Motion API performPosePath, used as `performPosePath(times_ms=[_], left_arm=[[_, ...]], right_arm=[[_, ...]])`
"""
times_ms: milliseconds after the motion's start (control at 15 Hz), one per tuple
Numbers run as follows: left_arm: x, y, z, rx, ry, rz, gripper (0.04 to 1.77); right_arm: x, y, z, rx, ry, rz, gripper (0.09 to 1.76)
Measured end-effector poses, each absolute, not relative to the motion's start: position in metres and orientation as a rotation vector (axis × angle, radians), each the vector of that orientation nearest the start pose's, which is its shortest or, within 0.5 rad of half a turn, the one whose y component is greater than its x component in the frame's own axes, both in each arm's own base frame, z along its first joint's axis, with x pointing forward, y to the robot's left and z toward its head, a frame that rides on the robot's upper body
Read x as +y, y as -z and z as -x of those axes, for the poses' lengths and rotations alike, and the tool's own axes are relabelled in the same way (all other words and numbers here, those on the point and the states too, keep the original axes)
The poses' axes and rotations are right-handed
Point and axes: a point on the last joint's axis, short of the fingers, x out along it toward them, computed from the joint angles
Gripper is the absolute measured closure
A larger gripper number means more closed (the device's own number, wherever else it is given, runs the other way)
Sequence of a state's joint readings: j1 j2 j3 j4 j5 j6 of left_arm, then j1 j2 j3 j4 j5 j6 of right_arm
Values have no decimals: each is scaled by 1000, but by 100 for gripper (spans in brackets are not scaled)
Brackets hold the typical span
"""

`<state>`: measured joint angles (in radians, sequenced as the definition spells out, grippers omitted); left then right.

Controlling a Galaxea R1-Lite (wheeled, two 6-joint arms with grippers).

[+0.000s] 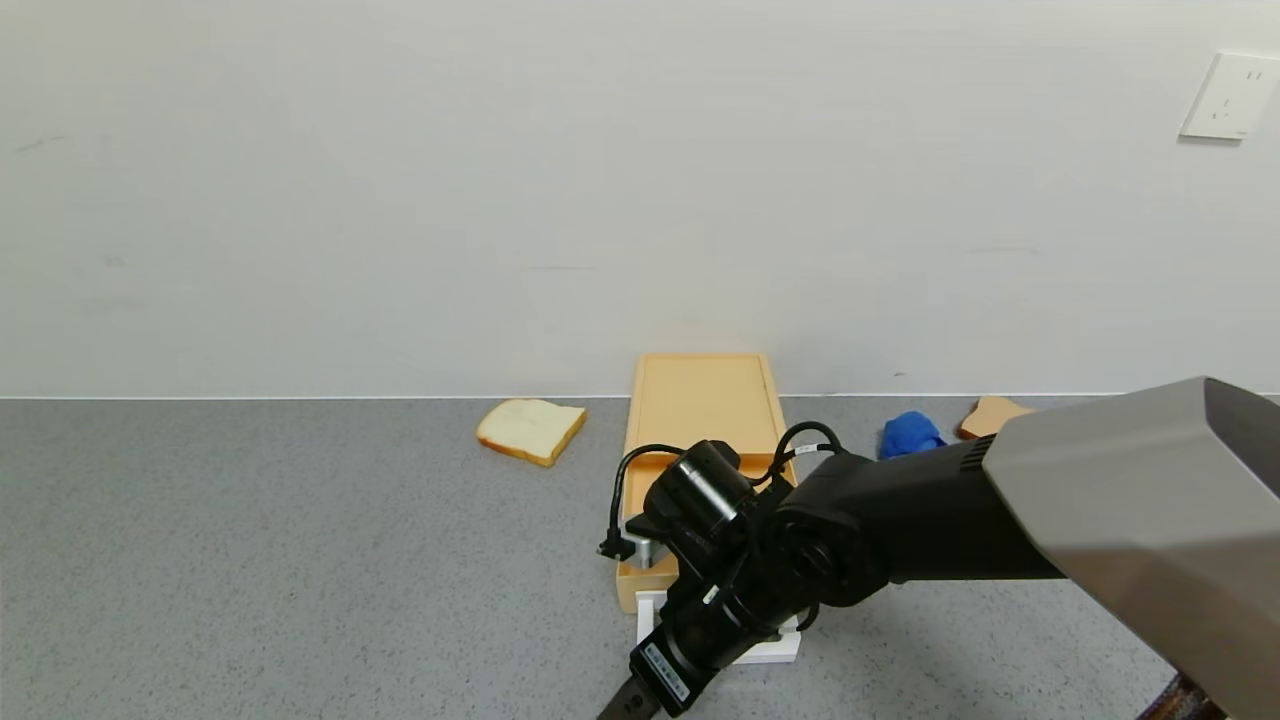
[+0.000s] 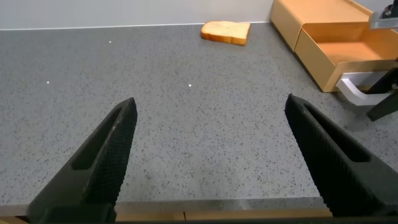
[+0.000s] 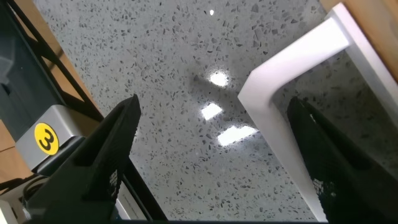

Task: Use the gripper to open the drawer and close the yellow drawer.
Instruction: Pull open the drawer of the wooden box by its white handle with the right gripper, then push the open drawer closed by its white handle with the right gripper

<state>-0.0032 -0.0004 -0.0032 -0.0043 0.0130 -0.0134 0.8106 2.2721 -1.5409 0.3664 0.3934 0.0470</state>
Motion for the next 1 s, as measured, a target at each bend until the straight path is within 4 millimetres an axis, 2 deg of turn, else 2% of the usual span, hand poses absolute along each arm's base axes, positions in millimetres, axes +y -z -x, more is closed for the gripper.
performPosePath(times_ms=[200, 467, 733, 1000], left_arm=[[0, -77, 23, -8, -10, 13, 9], [0, -77, 23, -8, -10, 13, 9], [0, -77, 23, -8, -10, 13, 9], [0, -77, 23, -8, -10, 13, 9]], right_arm=[[309, -88, -283, 1136, -1045, 201, 14], [303, -109, -280, 1088, -1049, 190, 14], [296, -139, -273, 1033, -1054, 155, 14], [278, -176, -260, 945, -1044, 141, 14]])
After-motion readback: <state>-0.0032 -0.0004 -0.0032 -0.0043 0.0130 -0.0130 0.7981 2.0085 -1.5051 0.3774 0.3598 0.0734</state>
